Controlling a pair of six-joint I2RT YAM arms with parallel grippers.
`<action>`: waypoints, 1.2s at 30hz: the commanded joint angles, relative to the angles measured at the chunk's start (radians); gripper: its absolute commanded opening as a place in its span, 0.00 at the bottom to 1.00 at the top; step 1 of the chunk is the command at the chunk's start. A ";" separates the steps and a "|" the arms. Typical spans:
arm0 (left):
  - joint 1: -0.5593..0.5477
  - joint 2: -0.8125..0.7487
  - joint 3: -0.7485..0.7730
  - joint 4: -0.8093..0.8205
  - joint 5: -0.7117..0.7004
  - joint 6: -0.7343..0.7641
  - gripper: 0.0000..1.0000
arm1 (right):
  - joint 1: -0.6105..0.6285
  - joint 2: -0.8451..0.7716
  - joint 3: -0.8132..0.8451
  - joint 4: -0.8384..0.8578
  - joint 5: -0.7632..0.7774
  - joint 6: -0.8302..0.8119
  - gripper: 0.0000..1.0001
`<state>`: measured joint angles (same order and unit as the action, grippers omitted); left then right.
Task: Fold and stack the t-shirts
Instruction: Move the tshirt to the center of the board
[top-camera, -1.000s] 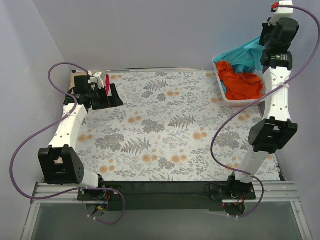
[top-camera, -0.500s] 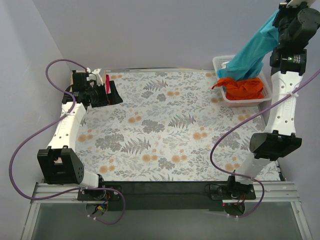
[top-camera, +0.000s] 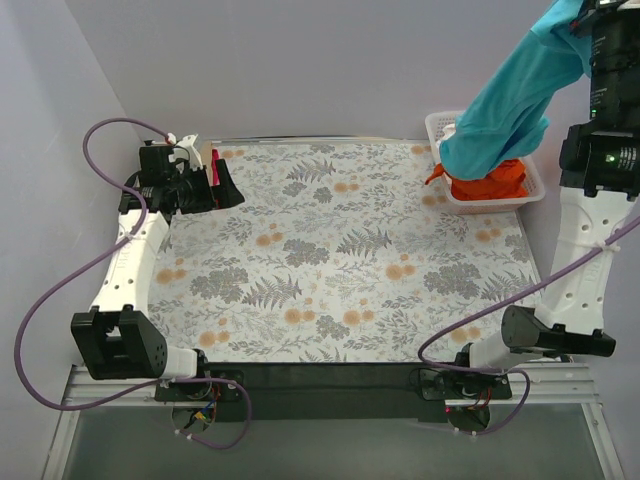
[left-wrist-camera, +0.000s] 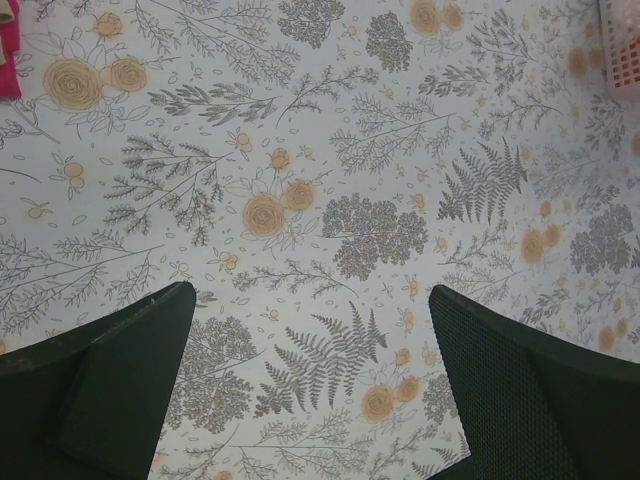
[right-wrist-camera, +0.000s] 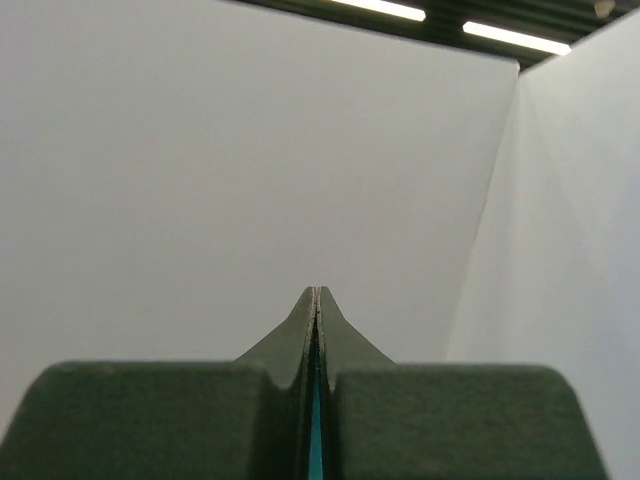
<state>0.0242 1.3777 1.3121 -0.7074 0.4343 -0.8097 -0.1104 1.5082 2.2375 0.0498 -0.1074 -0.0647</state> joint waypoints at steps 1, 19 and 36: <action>0.000 -0.048 0.015 -0.021 0.009 -0.014 0.98 | 0.024 -0.048 0.022 0.145 -0.061 0.028 0.01; 0.002 -0.135 -0.051 -0.020 -0.022 0.015 0.98 | 0.386 -0.180 -0.240 0.125 -0.130 0.103 0.01; 0.002 -0.152 -0.088 -0.018 -0.109 0.037 0.98 | 0.661 -0.095 -0.404 0.127 -0.044 0.019 0.01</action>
<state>0.0242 1.2686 1.2331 -0.7258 0.3466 -0.7845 0.5362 1.4029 1.8790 0.1078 -0.1696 -0.0662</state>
